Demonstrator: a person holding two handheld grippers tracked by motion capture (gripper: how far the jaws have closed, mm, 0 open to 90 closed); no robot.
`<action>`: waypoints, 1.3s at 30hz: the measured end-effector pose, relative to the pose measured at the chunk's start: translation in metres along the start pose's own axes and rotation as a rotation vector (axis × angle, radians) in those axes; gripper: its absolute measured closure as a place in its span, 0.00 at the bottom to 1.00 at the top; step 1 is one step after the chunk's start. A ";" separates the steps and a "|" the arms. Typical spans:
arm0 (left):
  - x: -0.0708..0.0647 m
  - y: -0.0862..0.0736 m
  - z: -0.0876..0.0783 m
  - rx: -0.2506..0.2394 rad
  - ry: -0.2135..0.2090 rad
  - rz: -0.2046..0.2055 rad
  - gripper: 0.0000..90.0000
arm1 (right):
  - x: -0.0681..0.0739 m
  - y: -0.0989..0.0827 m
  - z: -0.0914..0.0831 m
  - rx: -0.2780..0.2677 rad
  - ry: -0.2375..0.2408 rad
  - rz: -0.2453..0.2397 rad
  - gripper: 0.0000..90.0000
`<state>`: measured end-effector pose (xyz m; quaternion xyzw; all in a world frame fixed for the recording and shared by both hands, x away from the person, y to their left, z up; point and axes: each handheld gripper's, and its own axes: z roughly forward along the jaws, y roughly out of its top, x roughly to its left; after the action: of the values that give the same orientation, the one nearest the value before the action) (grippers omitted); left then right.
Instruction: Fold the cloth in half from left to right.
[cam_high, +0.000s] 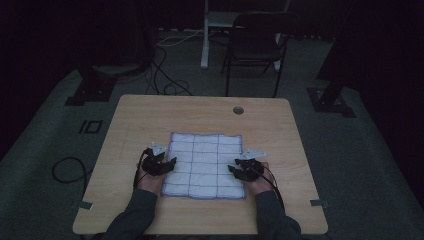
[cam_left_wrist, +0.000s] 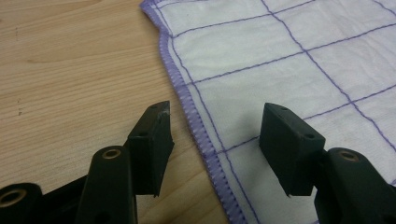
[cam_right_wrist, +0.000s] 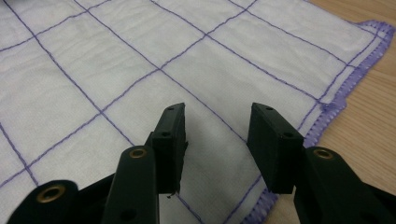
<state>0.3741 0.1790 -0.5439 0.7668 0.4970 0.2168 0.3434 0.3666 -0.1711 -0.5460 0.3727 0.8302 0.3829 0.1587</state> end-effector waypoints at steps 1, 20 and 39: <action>-0.001 0.000 0.000 -0.001 0.002 -0.001 0.49 | 0.000 0.000 0.000 0.001 -0.001 0.001 0.63; -0.007 0.001 0.000 -0.001 -0.074 0.000 0.92 | 0.001 -0.001 -0.004 0.009 -0.014 0.001 0.62; 0.036 -0.017 -0.027 0.048 -0.114 -0.067 0.95 | 0.003 0.000 -0.005 -0.031 -0.055 0.012 0.81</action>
<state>0.3597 0.2248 -0.5388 0.7688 0.5071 0.1492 0.3598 0.3616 -0.1712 -0.5428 0.3854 0.8173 0.3864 0.1848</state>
